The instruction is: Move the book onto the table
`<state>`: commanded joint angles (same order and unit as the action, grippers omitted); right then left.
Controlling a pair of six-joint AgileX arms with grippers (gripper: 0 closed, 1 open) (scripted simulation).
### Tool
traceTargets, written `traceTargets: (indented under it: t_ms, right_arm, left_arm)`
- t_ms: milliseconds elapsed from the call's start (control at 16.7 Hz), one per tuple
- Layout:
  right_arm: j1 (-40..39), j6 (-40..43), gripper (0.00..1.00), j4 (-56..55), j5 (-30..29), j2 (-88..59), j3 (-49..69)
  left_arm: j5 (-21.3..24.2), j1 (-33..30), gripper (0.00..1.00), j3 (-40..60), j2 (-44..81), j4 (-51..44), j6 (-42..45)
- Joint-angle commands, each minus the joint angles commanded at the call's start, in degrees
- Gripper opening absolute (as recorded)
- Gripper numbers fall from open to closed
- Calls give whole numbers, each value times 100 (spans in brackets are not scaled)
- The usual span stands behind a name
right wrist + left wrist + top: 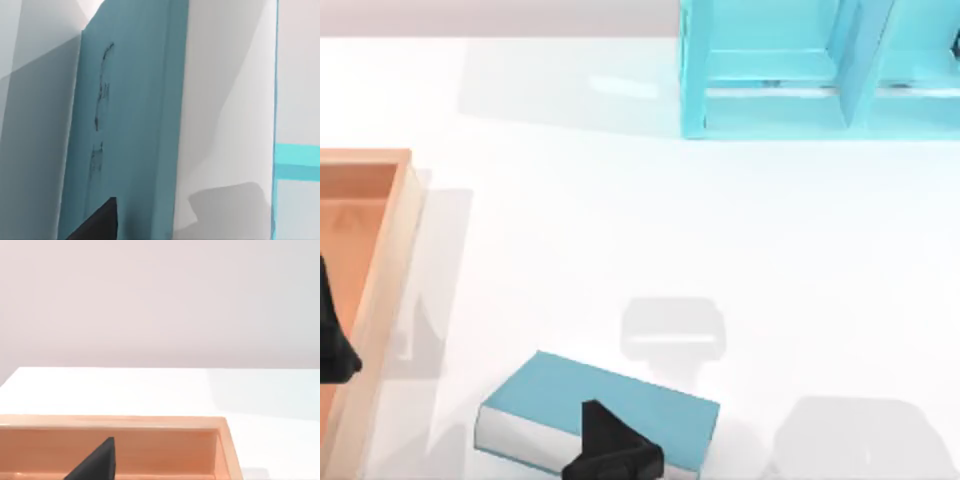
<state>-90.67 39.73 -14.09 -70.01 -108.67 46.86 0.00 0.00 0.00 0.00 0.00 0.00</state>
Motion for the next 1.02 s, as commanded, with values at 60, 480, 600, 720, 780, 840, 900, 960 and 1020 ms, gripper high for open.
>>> traceTargets:
  t_ms: [60,480,600,720,780,840,900,960,1020]
  right_arm:
    - [0,0,100,0,0,0,0]
    - [-645,-911,100,889,-177,-289,417]
    - [-1078,-1647,100,1637,-240,-488,729]
    - [-1518,-2541,100,2578,-270,-706,1102]
    - [-1723,-3024,100,3106,-273,-815,1305]
    - [-1912,-3518,100,3662,-270,-922,1515]
    - [-2078,-4015,100,4239,-261,-1022,1728]
    - [-2219,-4507,100,4826,-247,-1115,1938]
    - [-2333,-4984,100,5413,-231,-1199,2142]
  left_arm:
    - [0,0,100,0,0,0,0]
    - [0,0,100,0,0,0,0]
    - [0,0,100,0,0,0,0]
    - [0,0,100,0,0,0,0]
    - [0,0,100,0,0,0,0]
    - [0,0,100,0,0,0,0]
    - [0,0,100,0,0,0,0]
    - [0,0,100,0,0,0,0]
    - [0,0,100,0,0,0,0]
